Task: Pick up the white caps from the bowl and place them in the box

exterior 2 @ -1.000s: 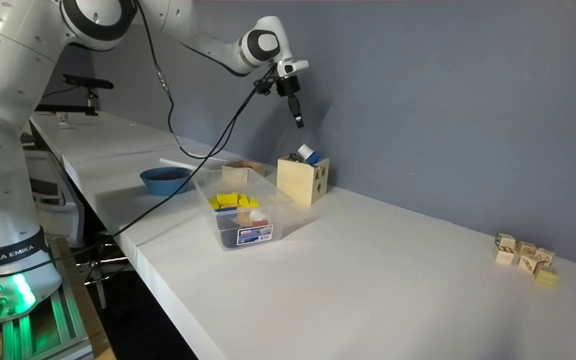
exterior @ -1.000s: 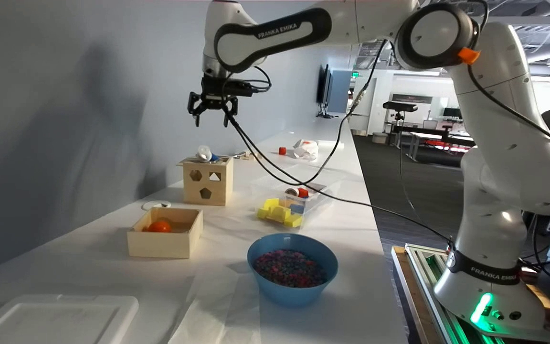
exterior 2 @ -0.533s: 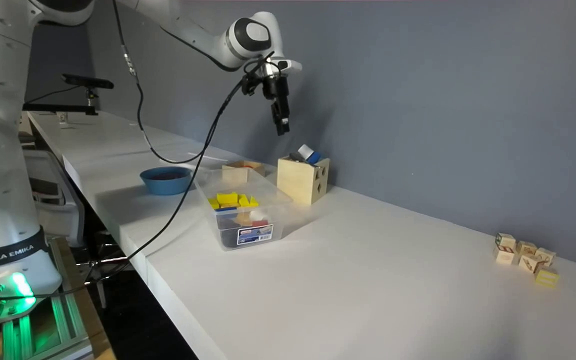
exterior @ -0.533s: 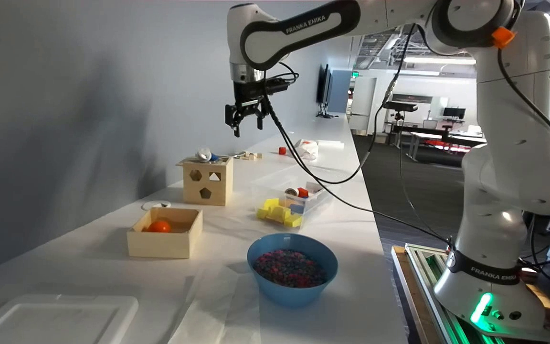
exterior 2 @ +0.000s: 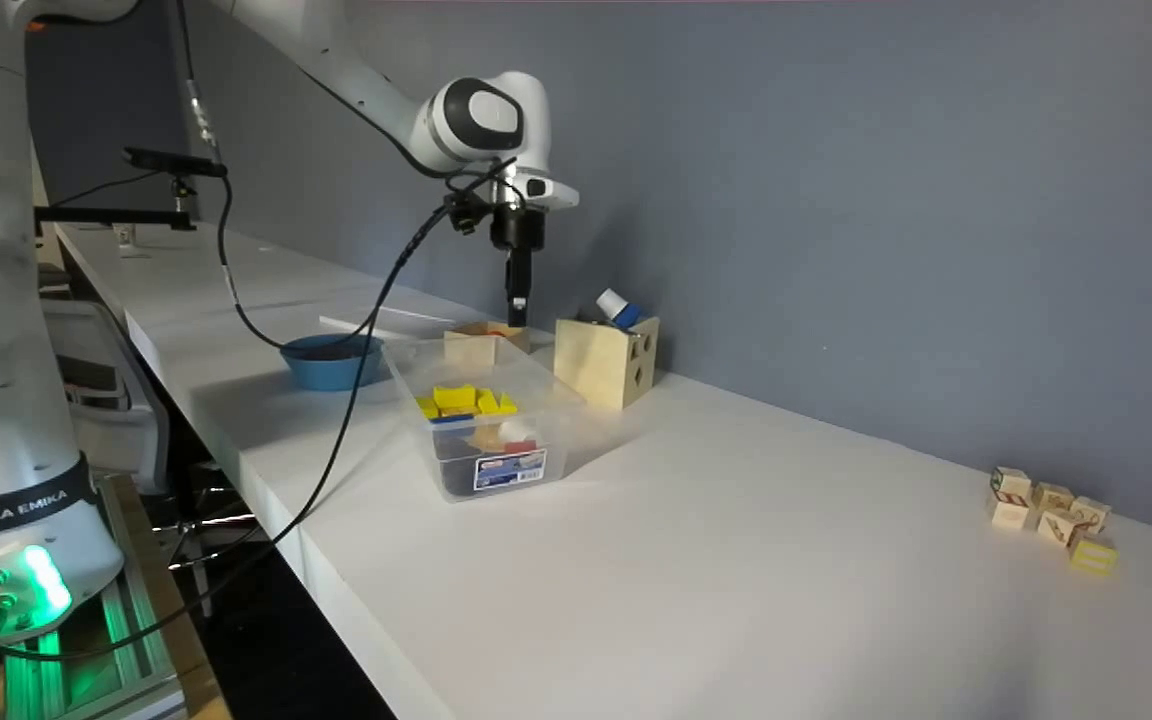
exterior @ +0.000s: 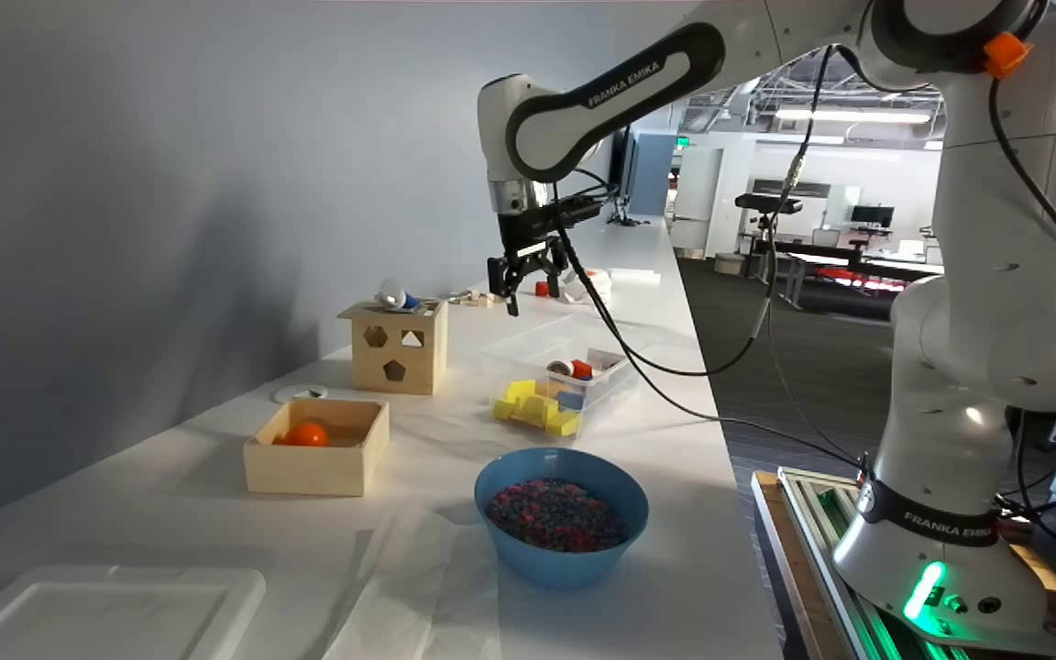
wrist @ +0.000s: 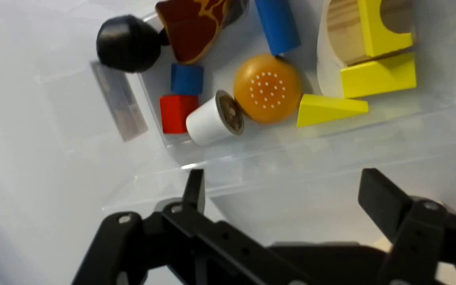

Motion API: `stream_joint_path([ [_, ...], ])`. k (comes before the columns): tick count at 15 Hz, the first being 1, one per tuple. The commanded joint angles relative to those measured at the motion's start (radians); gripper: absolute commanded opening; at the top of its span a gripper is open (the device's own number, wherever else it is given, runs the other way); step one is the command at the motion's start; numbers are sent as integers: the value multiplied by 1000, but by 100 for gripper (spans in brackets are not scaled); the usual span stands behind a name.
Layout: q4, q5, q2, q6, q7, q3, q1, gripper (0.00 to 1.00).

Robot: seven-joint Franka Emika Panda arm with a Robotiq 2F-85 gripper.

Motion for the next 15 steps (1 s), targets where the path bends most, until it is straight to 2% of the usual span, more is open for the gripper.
stream_joint_path([
  [1, -140, 96, -28, 136, 118, 5, -38, 100],
  [4, -182, 167, 6, 274, 181, -4, -65, 100],
  [10, -274, 251, -22, 531, 228, -46, -125, 100],
  [15, -340, 184, -147, 488, -40, -35, -126, 100],
])
